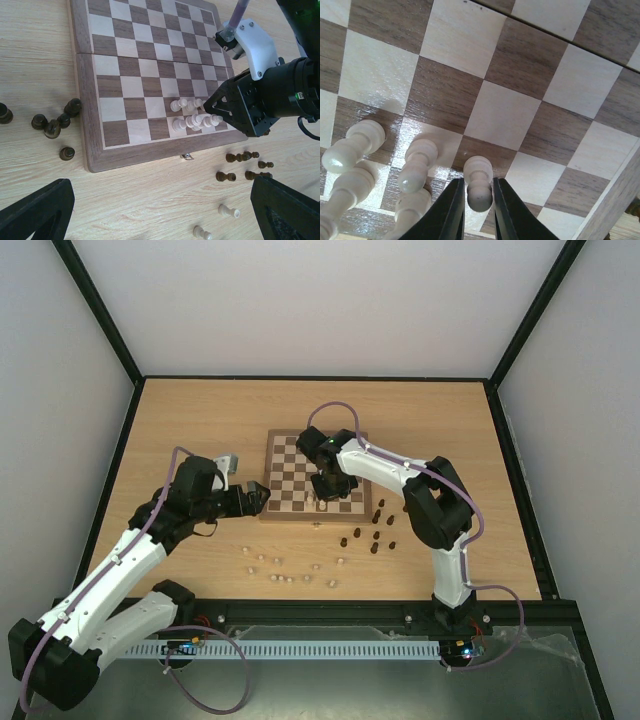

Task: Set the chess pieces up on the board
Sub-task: Place the chess piece on the chessboard.

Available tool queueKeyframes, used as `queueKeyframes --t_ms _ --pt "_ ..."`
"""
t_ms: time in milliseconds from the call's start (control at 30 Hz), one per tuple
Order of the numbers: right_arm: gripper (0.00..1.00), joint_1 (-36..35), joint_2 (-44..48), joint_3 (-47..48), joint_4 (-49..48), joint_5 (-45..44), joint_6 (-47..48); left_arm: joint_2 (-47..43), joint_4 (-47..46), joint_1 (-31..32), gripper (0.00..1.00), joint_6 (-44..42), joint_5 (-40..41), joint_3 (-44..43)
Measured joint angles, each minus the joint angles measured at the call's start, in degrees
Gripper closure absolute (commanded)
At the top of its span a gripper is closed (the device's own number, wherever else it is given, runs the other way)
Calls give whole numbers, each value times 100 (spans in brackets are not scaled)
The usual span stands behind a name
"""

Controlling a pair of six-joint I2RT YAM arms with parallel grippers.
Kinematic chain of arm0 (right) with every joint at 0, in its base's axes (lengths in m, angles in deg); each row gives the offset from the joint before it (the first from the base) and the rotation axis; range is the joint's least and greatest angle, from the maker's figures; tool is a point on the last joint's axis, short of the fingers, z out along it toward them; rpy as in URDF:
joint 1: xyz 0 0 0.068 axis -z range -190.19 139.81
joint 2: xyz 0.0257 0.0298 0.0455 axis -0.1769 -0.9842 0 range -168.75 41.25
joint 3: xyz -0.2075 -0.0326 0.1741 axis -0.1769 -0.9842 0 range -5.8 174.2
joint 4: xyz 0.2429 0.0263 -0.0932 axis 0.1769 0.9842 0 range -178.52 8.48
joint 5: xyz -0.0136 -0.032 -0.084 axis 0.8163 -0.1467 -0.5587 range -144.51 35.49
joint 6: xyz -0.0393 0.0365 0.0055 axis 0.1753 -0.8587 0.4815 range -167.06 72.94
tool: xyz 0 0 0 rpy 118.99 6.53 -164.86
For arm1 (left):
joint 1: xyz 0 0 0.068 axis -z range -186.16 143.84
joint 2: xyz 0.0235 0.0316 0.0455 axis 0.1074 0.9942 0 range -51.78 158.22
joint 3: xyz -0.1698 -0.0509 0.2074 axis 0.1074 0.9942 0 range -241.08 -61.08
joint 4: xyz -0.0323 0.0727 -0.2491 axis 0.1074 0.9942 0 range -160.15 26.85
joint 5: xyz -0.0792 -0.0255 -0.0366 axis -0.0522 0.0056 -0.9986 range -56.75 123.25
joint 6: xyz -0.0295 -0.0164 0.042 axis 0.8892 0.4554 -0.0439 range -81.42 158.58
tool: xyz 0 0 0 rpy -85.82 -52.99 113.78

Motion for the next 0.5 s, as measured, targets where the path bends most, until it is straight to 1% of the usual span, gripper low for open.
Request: queueKeyframes --t_ms 333,433,500 --pt "70 50 -31 -7 -33 -15 37 2 0 -26 0 0 0 0" --pt "61 61 -28 -4 -28 -37 44 17 0 -26 1 0 2 0" --pt "51 70 2 -4 -22 -87 57 48 2 -26 1 2 11 0"
